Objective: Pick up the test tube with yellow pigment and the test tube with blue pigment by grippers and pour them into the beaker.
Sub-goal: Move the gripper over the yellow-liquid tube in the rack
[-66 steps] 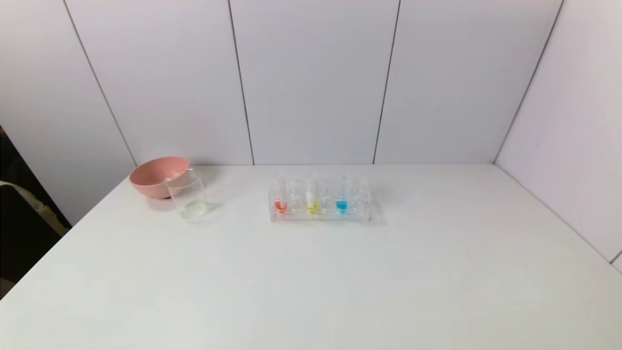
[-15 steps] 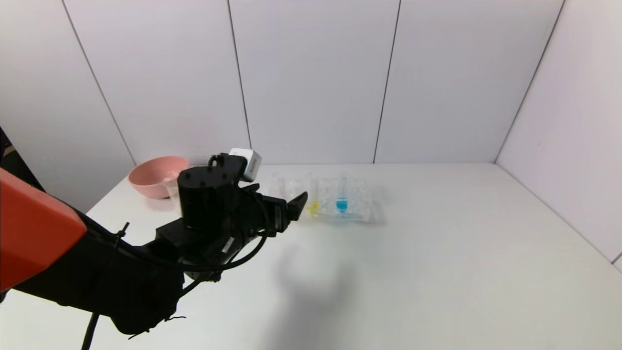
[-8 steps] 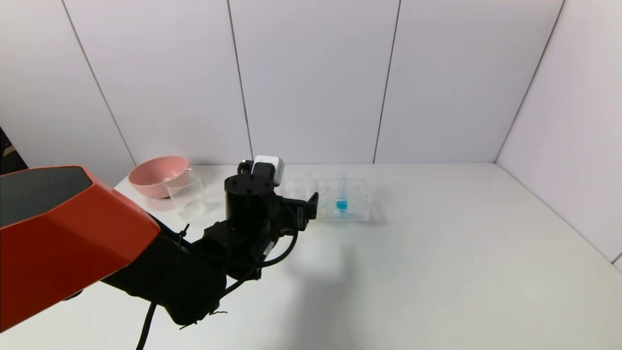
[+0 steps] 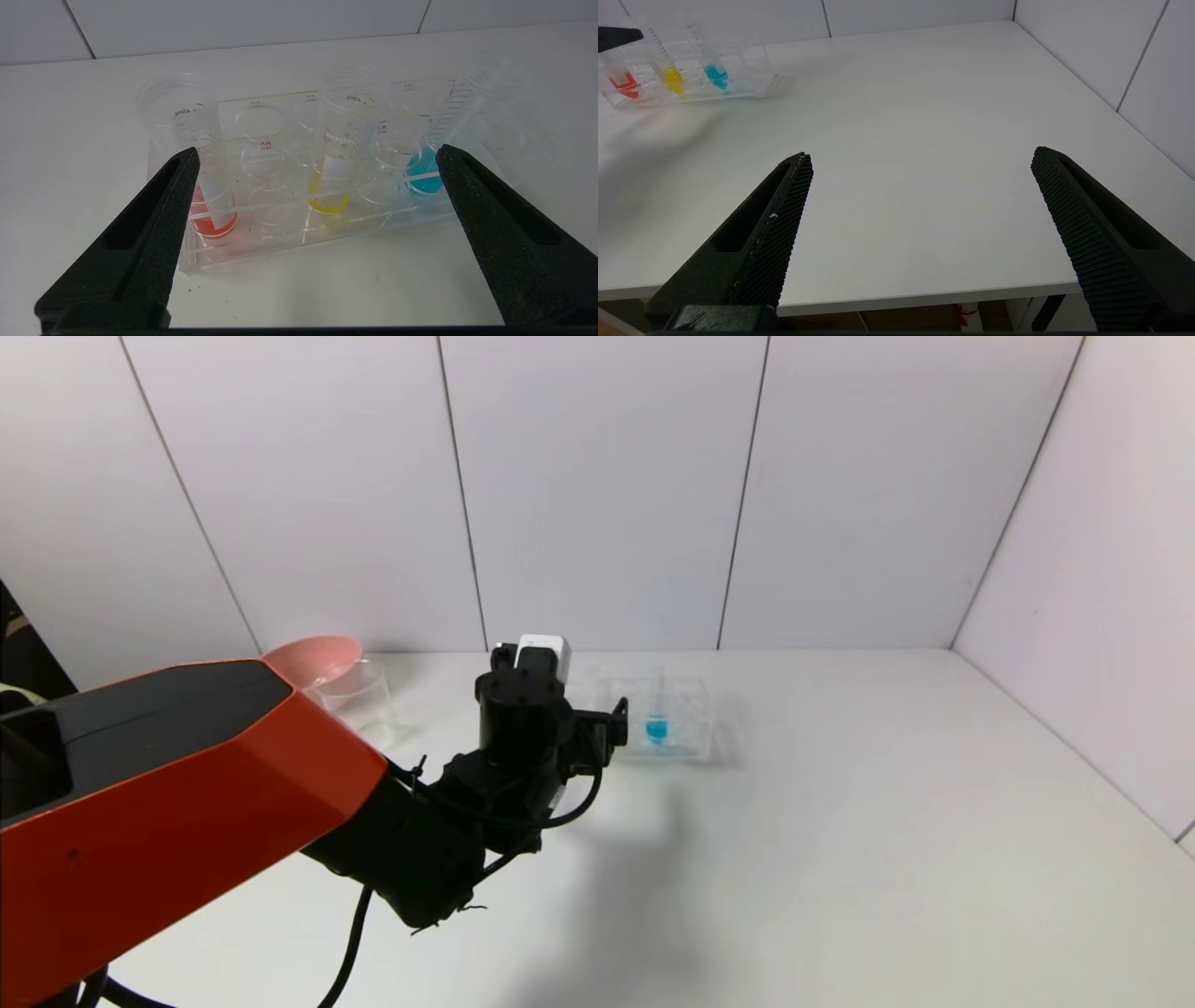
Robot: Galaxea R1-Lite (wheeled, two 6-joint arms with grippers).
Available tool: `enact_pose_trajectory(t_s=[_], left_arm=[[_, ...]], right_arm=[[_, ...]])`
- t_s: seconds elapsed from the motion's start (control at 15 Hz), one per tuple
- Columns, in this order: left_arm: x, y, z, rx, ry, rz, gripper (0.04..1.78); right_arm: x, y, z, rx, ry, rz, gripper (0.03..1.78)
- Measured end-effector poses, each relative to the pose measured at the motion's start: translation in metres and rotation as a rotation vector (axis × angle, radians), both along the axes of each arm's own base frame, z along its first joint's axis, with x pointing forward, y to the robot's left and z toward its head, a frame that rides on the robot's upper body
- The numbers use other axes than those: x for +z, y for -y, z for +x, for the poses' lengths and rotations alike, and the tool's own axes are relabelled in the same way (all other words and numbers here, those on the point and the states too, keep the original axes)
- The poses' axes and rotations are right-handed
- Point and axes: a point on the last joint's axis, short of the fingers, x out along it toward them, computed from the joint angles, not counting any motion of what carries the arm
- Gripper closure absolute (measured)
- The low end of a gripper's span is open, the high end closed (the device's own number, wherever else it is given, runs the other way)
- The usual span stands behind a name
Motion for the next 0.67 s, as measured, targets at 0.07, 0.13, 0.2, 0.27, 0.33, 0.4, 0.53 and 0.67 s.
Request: enact_pose_trajectory(t_s=[0.07, 0.13, 0.2, 0.27, 0.33, 0.4, 0.53, 0.67], left_arm=[[-0.002, 0.003, 0.003, 0.004, 0.001, 0.0, 0.06], [-0.004, 0.005, 0.007, 0.012, 0.002, 0.0, 0.06], [-0.006, 0.008, 0.011, 0.023, 0.002, 0.003, 0.06], [-0.009, 0.011, 0.014, 0.03, -0.005, 0.01, 0.06], [-0.011, 0.013, 0.017, 0.031, -0.009, 0.013, 0.06], [-0.013, 0.015, 0.019, 0.032, -0.009, 0.013, 0.06], [-0.013, 0.017, 0.025, 0.035, -0.012, 0.016, 0.06], [-0.012, 0.02, 0.03, 0.045, -0.007, 0.011, 0.06]], right_arm=[[0.0, 0.0, 0.0, 0.0, 0.0, 0.0, 0.1], [0.0, 0.0, 0.0, 0.0, 0.0, 0.0, 0.1], [0.0, 0.0, 0.0, 0.0, 0.0, 0.0, 0.1], [0.0, 0.0, 0.0, 0.0, 0.0, 0.0, 0.1], [0.0, 0.0, 0.0, 0.0, 0.0, 0.0, 0.1], [0.0, 0.0, 0.0, 0.0, 0.0, 0.0, 0.1], [0.0, 0.0, 0.0, 0.001, 0.0, 0.0, 0.1], [0.0, 0.0, 0.0, 0.0, 0.0, 0.0, 0.1]])
